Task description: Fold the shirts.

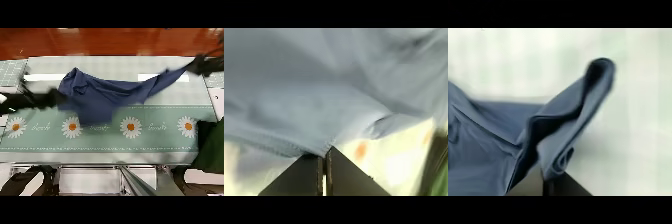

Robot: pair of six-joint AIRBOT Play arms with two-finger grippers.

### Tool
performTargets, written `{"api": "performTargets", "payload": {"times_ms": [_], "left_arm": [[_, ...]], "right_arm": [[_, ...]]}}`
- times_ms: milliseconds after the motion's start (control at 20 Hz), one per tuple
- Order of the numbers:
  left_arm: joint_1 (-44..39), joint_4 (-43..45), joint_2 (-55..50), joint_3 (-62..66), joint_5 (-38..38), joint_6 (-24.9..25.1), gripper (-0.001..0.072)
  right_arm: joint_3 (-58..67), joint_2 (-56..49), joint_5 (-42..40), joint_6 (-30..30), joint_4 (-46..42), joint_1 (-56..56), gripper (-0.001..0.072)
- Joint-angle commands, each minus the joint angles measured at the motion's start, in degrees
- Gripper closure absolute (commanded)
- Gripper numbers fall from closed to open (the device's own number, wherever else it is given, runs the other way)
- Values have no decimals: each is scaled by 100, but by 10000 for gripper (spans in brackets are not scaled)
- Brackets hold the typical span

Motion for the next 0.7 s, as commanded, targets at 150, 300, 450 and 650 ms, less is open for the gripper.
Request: {"api": "performTargets", "payload": {"times_ms": [150, 300, 450, 650], "left_arm": [[1480, -39, 951, 3554, 4, 186, 692], [2050, -31, 1123, 4739, 0, 275, 692], [2437, 498, 1412, 5556, -24, 319, 692], [1777, 1652, 2100, 5860, -216, 245, 692]], "right_arm": [[1969, 1906, -35, 789, -358, 9, 678], [2457, 2802, -109, 1012, -791, 4, 678], [2542, 3718, -142, 1244, -1641, 4, 678], [2542, 4728, 363, 1473, -2745, 4, 678]]}}
